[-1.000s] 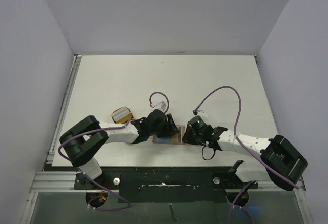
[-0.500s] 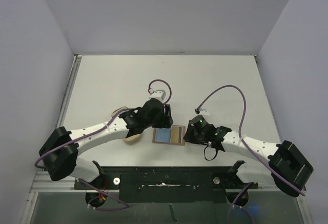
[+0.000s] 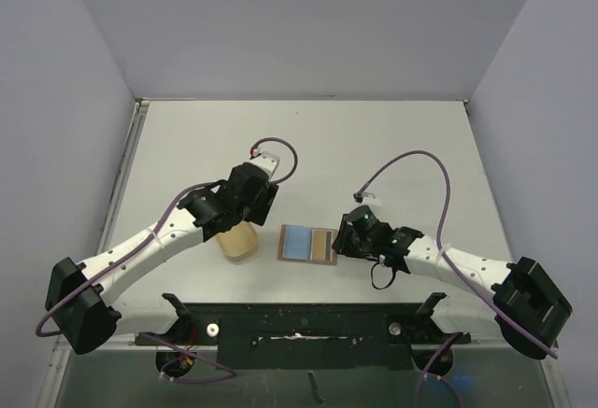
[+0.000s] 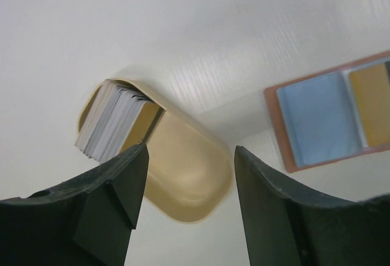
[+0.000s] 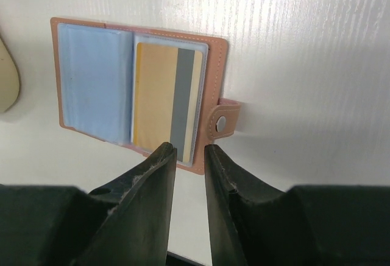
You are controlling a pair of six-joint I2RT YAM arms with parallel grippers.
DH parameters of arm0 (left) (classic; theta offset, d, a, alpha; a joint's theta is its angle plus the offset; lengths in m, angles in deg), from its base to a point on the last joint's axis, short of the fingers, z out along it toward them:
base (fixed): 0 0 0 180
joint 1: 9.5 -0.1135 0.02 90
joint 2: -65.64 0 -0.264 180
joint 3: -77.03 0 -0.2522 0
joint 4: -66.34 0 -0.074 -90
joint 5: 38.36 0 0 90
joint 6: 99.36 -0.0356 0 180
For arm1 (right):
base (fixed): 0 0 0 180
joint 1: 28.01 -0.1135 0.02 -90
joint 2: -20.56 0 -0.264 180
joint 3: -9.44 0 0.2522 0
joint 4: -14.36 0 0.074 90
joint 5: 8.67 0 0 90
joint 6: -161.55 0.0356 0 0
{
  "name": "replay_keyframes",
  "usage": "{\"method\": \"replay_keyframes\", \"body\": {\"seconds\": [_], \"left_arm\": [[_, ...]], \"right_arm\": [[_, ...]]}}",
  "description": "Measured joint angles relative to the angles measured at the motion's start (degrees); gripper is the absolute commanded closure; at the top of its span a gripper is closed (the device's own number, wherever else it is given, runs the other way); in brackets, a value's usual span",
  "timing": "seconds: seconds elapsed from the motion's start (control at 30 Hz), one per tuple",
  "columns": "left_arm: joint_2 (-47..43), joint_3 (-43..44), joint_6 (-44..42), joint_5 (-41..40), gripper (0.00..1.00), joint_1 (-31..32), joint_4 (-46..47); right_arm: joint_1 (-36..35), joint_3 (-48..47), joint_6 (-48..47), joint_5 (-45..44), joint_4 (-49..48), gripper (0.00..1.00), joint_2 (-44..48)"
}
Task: Put the credit cards into the card holder
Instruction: Pick up the credit card from the storage box.
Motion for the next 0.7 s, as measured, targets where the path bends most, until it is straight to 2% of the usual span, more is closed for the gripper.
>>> {"method": "replay_keyframes", "body": {"seconds": [0.17,0.33,0.7], "left_arm": [[-2.97,-3.96,-10.14,0.28,0.41,-4.09,-0.33],[-2.97,-8.35,-15.47,0.35,0.42,-10.64,1.9],[4.28,-11.5,-24.35,-2.67,0.43,-12.13,9.66]], "right_arm": [[-0.02,-0.33,-0.39,-0.28,0.11,0.72,0.0],[-0.04,-0.39,-0.63,-0.37,0.63,0.72,0.0],[-0.04,-0.79,-1.11,-0.46,1.88,0.72,0.28]]}}
